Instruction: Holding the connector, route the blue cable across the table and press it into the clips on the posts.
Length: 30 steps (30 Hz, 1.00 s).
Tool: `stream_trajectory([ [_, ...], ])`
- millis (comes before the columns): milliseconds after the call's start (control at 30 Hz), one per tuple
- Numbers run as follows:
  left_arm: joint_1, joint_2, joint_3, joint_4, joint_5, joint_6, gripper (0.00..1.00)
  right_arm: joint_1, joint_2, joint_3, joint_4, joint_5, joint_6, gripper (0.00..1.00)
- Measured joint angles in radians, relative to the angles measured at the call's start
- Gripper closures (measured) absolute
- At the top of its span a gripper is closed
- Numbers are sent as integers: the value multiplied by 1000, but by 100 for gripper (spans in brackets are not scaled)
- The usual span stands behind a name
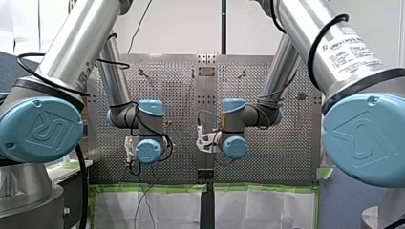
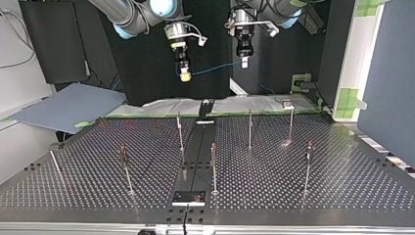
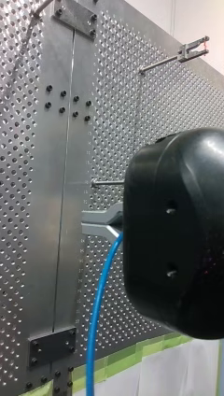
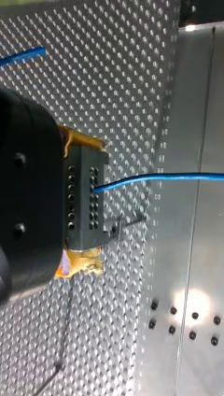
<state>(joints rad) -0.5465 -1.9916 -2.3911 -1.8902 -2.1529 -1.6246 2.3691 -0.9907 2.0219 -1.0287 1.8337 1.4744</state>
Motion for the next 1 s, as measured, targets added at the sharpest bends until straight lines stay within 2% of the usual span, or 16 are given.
stream_trajectory([
  [267, 0, 0, 0, 0, 0, 0, 100, 0, 43, 2, 45, 1, 0, 100],
  [633, 0, 0, 0, 0, 0, 1, 100, 0, 46, 2, 48, 1, 0, 100],
  [733, 12, 12, -9, -12, -2, 11, 100, -2, 49, 0, 51, 3, -2, 100],
  [867, 28, 30, -17, -39, -3, 21, 100, -16, 69, -21, 71, 24, -18, 100],
  [1000, 31, 34, -18, -68, -3, 23, 100, -21, 102, -53, 104, 55, -25, 100],
])
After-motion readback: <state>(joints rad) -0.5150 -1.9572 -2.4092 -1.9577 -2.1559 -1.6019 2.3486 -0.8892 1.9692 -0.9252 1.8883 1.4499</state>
